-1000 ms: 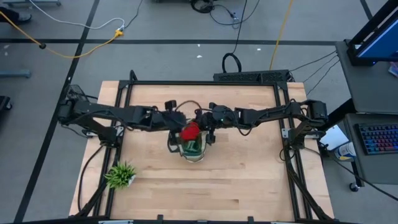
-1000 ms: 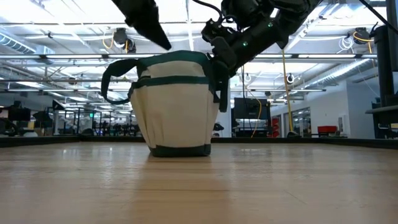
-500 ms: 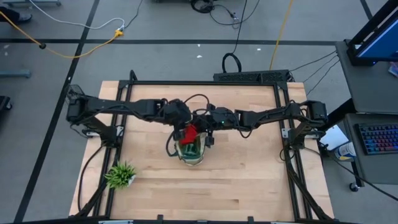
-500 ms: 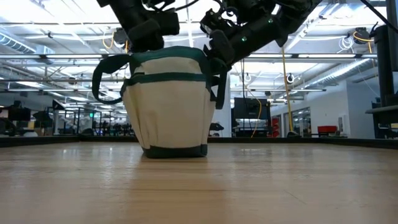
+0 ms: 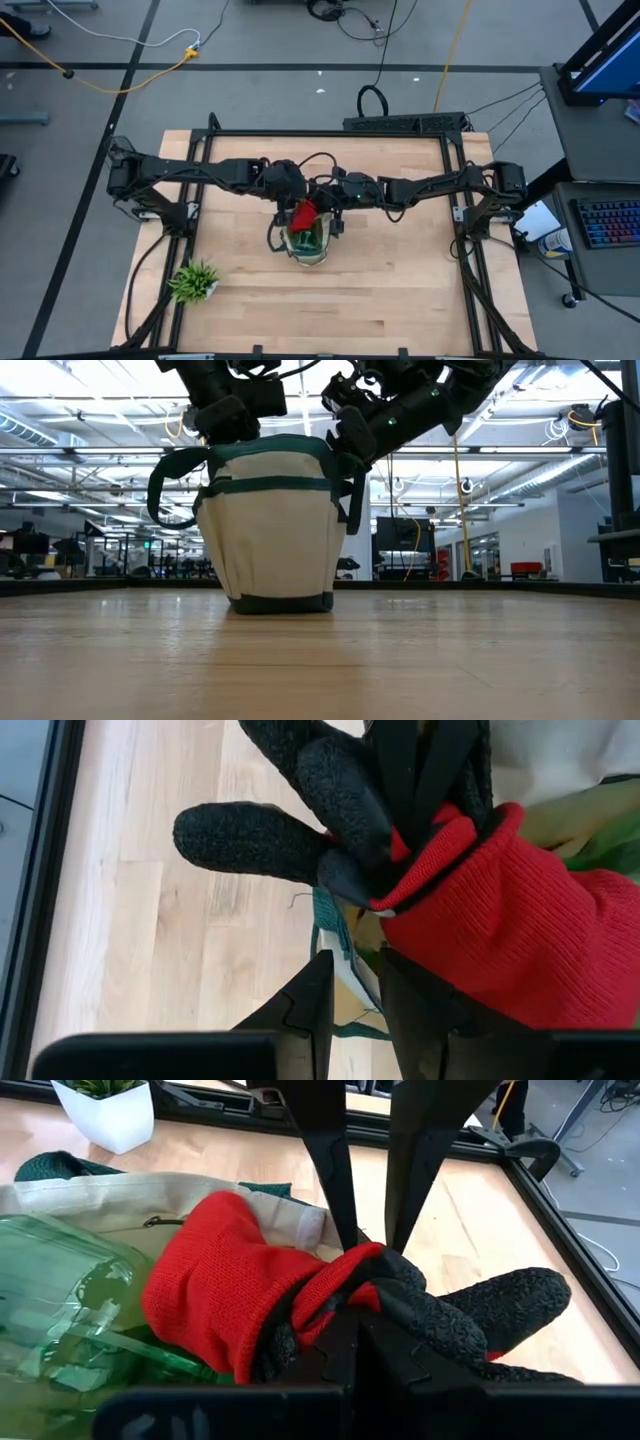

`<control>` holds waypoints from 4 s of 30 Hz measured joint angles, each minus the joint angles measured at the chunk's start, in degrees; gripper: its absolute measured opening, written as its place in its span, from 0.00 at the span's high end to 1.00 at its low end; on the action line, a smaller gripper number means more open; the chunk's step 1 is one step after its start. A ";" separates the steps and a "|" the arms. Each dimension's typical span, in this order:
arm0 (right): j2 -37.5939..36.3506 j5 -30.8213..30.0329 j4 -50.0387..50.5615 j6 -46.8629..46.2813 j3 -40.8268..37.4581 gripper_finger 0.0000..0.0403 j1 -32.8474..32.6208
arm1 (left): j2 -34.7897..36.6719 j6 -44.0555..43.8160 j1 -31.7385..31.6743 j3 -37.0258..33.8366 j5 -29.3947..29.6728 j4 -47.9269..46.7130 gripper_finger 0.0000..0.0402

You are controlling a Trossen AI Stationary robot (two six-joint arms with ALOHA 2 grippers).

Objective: Pick & Place Garden tools in Gardening bag
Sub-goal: Put the red gloves into the gardening bag

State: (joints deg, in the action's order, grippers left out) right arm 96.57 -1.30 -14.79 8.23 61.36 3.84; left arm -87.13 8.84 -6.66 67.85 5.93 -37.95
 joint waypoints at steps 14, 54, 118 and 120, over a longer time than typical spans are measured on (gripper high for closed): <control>0.00 0.09 -0.95 -0.02 0.00 1.00 0.00 | 0.00 0.39 -1.48 -1.87 -0.46 1.53 0.98; -0.22 1.10 4.23 -5.64 0.20 1.00 -0.15 | -0.13 1.58 -2.34 -2.03 -3.28 22.79 0.99; 0.02 -7.26 6.35 -12.38 0.07 1.00 0.59 | -1.80 2.95 -0.48 -1.95 -3.26 21.65 0.99; 0.02 -7.44 6.50 -13.95 0.07 1.00 0.77 | -1.77 2.93 -0.48 -1.90 -3.28 20.12 0.98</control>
State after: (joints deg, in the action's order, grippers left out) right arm 96.60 -8.74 -8.28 -5.72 61.43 4.61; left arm -88.90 11.77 -7.14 65.95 2.66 -17.83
